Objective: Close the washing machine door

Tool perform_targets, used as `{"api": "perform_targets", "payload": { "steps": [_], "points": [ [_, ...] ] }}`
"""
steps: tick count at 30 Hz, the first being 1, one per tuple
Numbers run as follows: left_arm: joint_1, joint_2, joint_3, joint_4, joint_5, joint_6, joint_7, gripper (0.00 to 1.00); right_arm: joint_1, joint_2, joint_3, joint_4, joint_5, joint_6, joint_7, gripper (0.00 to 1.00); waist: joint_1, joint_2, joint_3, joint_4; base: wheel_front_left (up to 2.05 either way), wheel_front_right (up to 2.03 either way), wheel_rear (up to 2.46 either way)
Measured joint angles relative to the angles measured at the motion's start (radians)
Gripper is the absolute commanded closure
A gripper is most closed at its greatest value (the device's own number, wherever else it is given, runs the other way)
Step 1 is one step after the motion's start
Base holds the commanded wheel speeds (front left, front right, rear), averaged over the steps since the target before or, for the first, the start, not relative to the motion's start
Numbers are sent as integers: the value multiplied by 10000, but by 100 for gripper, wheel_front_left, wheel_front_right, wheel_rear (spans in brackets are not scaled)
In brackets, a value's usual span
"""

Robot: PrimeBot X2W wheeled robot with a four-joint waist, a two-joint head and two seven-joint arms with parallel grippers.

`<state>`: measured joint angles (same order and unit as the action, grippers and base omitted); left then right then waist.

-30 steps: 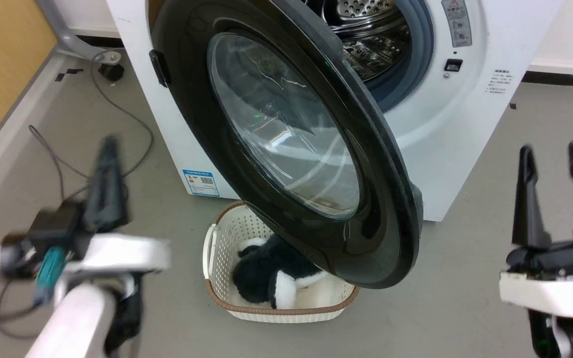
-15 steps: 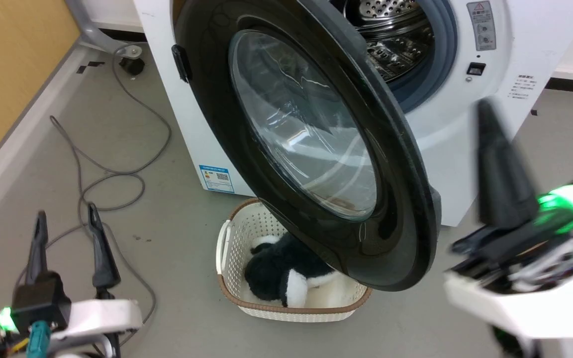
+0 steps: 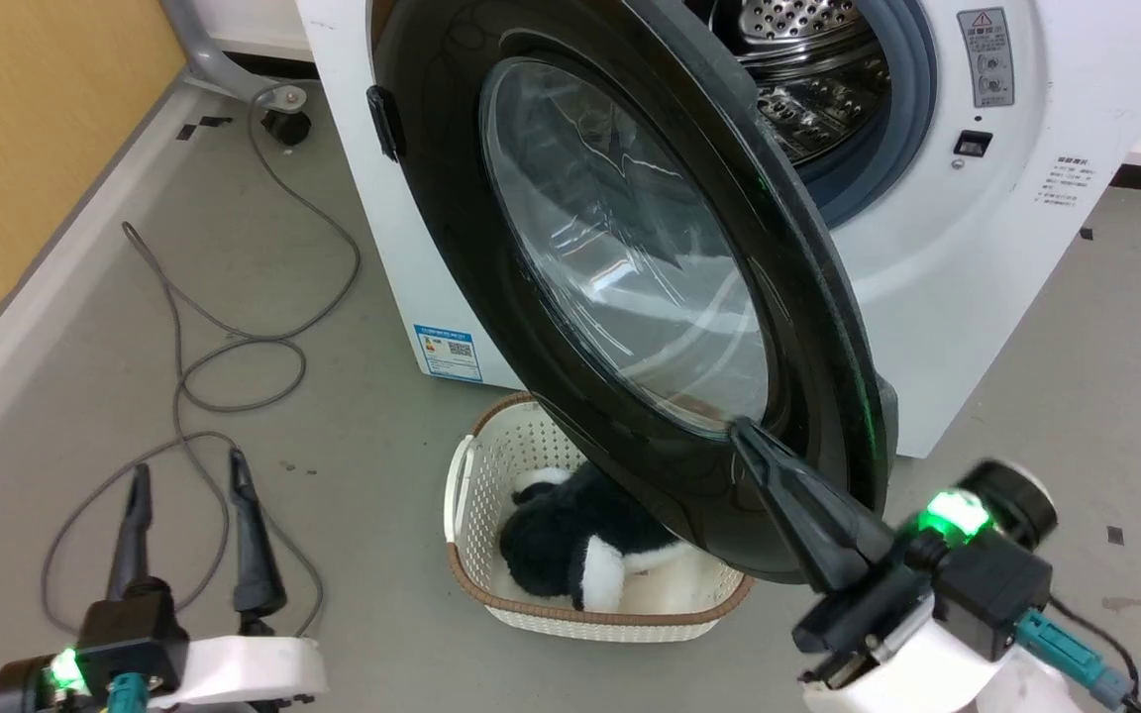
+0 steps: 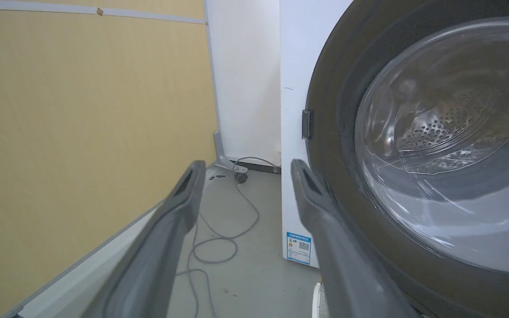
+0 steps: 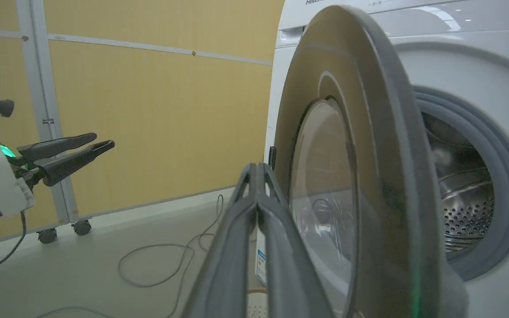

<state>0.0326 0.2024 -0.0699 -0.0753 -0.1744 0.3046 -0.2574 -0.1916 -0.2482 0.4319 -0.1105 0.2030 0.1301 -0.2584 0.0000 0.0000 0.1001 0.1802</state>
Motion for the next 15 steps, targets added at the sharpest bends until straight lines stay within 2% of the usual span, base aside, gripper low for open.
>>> {"api": "perform_targets", "payload": {
  "steps": [9,15],
  "points": [
    [-187,-453,-96,355,485,-633,0,0,882,130,-1340,963,-192,0,0,100,0,0,99,-113,0,0,0],
    [-428,-650,-125,535,725,-940,0,0,856,209,-1866,1446,-508,25,0,100,0,0,291,-268,0,0,0]
  ]
}}
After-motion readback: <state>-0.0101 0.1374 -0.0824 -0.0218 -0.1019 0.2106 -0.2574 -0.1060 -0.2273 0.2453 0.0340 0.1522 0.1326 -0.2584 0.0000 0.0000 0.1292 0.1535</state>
